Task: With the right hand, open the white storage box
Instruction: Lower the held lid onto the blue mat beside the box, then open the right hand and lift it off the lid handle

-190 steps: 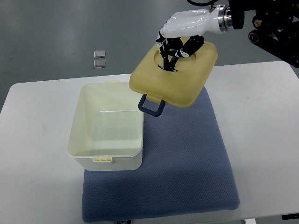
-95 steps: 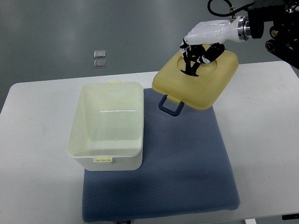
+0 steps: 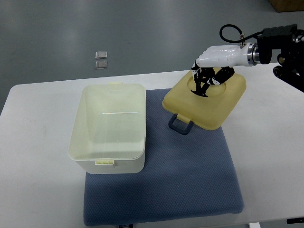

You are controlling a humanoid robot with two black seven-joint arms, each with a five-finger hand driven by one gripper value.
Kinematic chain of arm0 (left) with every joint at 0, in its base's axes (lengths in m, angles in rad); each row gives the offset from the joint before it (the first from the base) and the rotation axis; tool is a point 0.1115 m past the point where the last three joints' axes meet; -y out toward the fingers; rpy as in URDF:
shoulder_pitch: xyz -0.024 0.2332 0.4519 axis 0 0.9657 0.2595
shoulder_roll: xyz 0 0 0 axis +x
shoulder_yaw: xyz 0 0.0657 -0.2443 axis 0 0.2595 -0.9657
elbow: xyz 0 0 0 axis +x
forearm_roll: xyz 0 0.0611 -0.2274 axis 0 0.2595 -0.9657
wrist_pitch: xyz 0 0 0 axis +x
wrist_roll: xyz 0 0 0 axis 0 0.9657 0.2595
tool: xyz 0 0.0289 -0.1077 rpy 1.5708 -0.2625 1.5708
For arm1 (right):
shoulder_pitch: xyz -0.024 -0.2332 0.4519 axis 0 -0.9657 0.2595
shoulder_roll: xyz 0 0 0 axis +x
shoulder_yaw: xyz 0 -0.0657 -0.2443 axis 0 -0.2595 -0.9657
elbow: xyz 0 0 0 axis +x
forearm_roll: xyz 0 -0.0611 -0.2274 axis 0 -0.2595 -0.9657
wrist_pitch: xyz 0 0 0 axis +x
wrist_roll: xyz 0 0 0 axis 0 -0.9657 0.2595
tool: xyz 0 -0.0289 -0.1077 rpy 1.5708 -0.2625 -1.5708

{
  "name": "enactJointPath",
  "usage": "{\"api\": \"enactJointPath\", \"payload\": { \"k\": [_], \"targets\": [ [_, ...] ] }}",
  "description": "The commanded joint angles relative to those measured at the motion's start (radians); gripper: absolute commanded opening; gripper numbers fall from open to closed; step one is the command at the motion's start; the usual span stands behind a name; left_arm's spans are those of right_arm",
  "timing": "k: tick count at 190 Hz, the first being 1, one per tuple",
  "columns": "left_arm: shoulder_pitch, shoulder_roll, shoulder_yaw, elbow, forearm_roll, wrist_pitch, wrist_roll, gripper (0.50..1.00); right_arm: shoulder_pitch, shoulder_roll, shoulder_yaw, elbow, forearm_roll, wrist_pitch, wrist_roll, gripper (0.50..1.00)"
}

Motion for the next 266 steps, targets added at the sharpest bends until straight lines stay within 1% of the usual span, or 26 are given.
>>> {"api": "enactJointPath", "payload": {
  "k": [1, 14, 44, 81, 133, 177, 232, 239, 246, 255, 259, 260, 261, 262, 263, 264, 265, 266],
  "targets": [
    [0.0, 0.0, 0.0, 0.0, 0.001, 0.0, 0.001, 1.0, -0.024, 0.001, 0.003, -0.002, 0.0, -0.019, 0.001, 0.5],
    [0.0, 0.0, 0.0, 0.0, -0.001, 0.0, 0.0, 1.0, -0.035, 0.009, 0.003, -0.003, 0.0, -0.027, 0.001, 0.5],
    [0.0, 0.0, 0.0, 0.0, 0.001, 0.0, 0.001, 1.0, -0.064, 0.071, 0.001, -0.003, -0.002, -0.03, 0.0, 0.5],
    [0.0, 0.0, 0.0, 0.0, -0.001, 0.0, 0.0, 1.0, -0.094, 0.096, 0.003, -0.003, -0.002, -0.053, -0.005, 0.5],
    [0.0, 0.0, 0.0, 0.0, -0.001, 0.0, 0.0, 1.0, -0.12, 0.099, 0.003, -0.009, -0.003, -0.056, -0.006, 0.5],
    [0.0, 0.0, 0.0, 0.0, -0.001, 0.0, 0.0, 1.0, -0.132, 0.114, 0.001, -0.038, -0.003, -0.073, -0.006, 0.5],
    [0.0, 0.0, 0.0, 0.0, -0.001, 0.0, 0.001, 1.0, -0.138, 0.114, 0.003, -0.038, -0.002, -0.071, 0.001, 0.5],
    [0.0, 0.0, 0.0, 0.0, 0.001, 0.0, 0.001, 1.0, -0.138, 0.116, 0.003, -0.037, 0.0, -0.07, 0.003, 0.511],
    [0.0, 0.0, 0.0, 0.0, 0.001, 0.0, 0.001, 1.0, -0.136, 0.116, 0.003, -0.037, 0.0, -0.07, 0.003, 0.531],
    [0.0, 0.0, 0.0, 0.0, 0.001, 0.0, 0.0, 1.0, -0.136, 0.114, 0.003, -0.035, 0.001, -0.07, 0.004, 0.539],
    [0.0, 0.0, 0.0, 0.0, 0.001, 0.0, 0.0, 1.0, -0.135, 0.114, 0.003, -0.035, 0.003, -0.07, 0.004, 0.56],
    [0.0, 0.0, 0.0, 0.0, 0.001, 0.0, 0.001, 1.0, -0.135, 0.114, 0.003, -0.035, 0.003, -0.07, 0.004, 0.574],
    [0.0, 0.0, 0.0, 0.0, 0.001, 0.0, 0.001, 1.0, -0.135, 0.114, 0.003, -0.035, 0.003, -0.07, 0.004, 0.574],
    [0.0, 0.0, -0.002, 0.0, -0.001, 0.0, 0.0, 1.0, -0.135, 0.114, 0.003, -0.034, 0.004, -0.07, 0.004, 0.588],
    [0.0, 0.0, -0.002, 0.0, -0.001, 0.0, 0.0, 1.0, -0.135, 0.114, 0.003, -0.034, 0.005, -0.07, 0.004, 0.588],
    [0.0, 0.0, 0.0, 0.0, -0.001, 0.0, 0.0, 1.0, -0.135, 0.114, 0.003, -0.034, 0.006, -0.067, 0.004, 0.602],
    [0.0, 0.0, 0.0, 0.0, -0.001, 0.0, 0.0, 1.0, -0.135, 0.114, 0.003, -0.034, 0.006, -0.067, 0.004, 0.603],
    [0.0, 0.0, 0.0, 0.0, -0.001, 0.0, 0.0, 1.0, -0.135, 0.114, 0.003, -0.034, 0.006, -0.067, 0.004, 0.615]
  ]
}}
